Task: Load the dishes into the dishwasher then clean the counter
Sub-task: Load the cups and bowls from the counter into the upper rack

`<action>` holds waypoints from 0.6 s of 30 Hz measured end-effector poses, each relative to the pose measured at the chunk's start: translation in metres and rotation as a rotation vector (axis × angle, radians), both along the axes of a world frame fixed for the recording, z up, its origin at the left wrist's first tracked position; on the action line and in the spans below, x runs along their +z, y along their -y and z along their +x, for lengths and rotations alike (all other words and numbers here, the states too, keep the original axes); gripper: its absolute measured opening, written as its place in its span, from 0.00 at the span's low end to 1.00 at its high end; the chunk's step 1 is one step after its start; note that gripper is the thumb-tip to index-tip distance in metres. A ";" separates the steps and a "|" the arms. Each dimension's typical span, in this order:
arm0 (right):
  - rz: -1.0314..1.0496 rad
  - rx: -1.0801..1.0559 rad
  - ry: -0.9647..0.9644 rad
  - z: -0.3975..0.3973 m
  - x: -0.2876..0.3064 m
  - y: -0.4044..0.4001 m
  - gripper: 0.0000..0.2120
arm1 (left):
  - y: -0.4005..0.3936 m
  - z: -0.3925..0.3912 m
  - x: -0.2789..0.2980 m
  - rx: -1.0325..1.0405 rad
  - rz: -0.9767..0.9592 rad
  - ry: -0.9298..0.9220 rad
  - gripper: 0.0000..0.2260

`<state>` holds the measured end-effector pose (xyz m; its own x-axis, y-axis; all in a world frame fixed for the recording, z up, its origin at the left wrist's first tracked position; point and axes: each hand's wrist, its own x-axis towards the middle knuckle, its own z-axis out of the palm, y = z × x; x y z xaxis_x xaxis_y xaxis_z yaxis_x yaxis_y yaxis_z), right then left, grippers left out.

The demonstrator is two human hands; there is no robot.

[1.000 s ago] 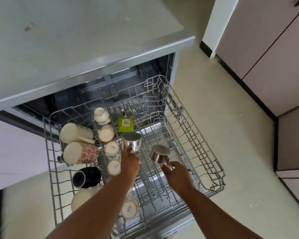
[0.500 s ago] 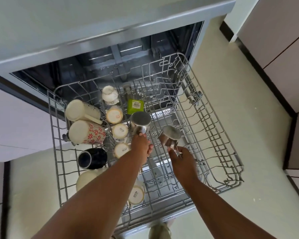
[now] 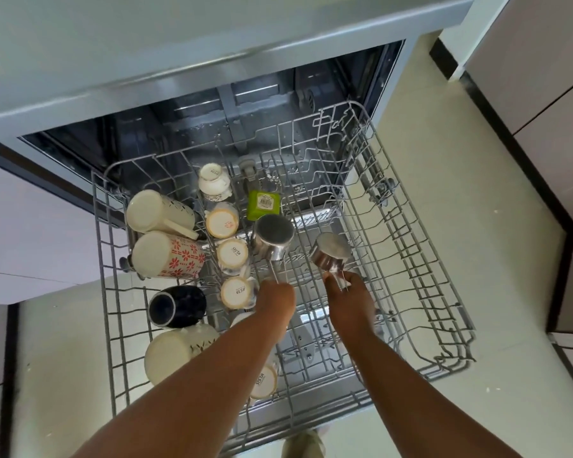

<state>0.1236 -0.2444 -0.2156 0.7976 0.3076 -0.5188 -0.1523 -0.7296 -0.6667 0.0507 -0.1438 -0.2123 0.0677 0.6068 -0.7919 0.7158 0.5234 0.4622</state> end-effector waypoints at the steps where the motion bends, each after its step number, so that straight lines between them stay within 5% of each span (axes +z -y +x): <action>1: -0.003 0.004 0.010 0.004 0.001 -0.006 0.23 | 0.002 -0.004 0.000 0.141 -0.044 0.066 0.16; 4: 0.018 0.030 0.041 0.016 0.003 -0.029 0.22 | 0.002 -0.005 0.004 -0.005 -0.041 0.003 0.19; 9: 0.057 0.142 0.077 0.042 0.004 -0.080 0.22 | -0.006 -0.016 0.018 -0.007 -0.043 0.180 0.06; 18: 0.030 0.200 0.116 0.080 -0.009 -0.148 0.17 | -0.024 -0.044 0.007 0.016 -0.051 0.264 0.05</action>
